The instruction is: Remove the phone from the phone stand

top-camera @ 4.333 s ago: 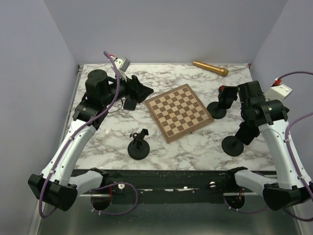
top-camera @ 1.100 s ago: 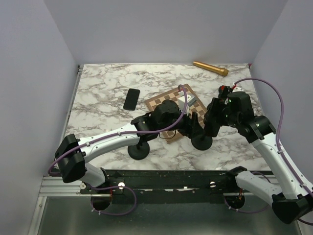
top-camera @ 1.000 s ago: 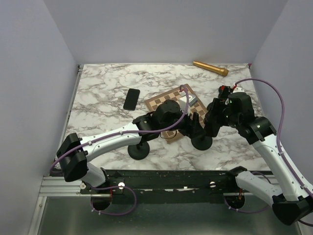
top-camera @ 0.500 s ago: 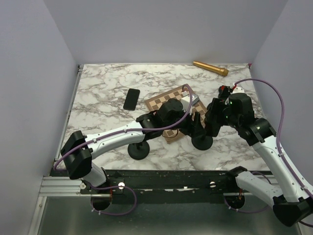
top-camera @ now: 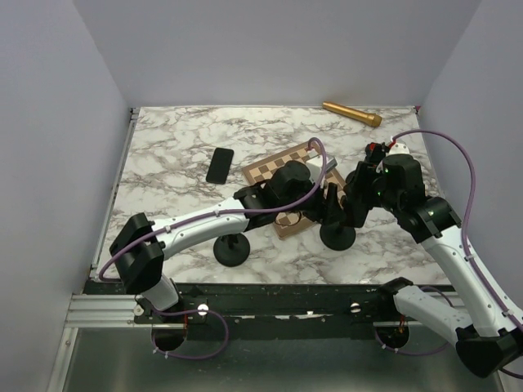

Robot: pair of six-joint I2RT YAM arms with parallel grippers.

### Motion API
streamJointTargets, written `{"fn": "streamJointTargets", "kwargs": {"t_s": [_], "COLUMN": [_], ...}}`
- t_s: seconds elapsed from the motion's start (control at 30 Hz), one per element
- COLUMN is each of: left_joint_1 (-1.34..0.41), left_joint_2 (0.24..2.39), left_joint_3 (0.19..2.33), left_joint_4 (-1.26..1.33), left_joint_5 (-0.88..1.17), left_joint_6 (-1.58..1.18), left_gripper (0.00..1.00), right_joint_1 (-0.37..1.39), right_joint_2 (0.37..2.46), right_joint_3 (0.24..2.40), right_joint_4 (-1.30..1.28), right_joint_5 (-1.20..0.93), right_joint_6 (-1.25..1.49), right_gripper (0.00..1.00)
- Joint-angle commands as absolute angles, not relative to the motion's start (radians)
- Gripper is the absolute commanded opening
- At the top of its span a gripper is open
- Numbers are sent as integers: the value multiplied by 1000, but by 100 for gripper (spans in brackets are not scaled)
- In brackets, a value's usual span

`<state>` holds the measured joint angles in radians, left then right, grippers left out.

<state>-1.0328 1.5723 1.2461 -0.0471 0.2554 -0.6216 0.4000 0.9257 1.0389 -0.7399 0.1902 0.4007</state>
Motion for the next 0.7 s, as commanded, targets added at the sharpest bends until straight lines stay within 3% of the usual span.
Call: {"fn": "streamJointTargets", "kwargs": {"t_s": [0.0, 0.1, 0.23, 0.33, 0.67], "left_joint_1": [-1011, -996, -983, -967, -963], "left_joint_2": [1606, 1630, 1661, 1681, 1728], "left_joint_3": [1314, 1336, 1351, 1356, 1370], "left_joint_4": [-46, -30, -8, -5, 67], "left_joint_5": [278, 304, 318, 326, 373], "left_joint_6": [-595, -595, -591, -593, -628], "left_gripper": [65, 65, 57, 50, 52], "right_joint_1": [403, 402, 403, 403, 403], "right_joint_2": [922, 914, 916, 923, 917], "right_joint_3": [1023, 1027, 1029, 1035, 1036], "right_joint_4": [-709, -706, -698, -699, -697], "right_joint_5": [191, 185, 173, 161, 148], "right_joint_6": [392, 391, 389, 391, 393], "right_gripper": [41, 22, 7, 3, 1]}}
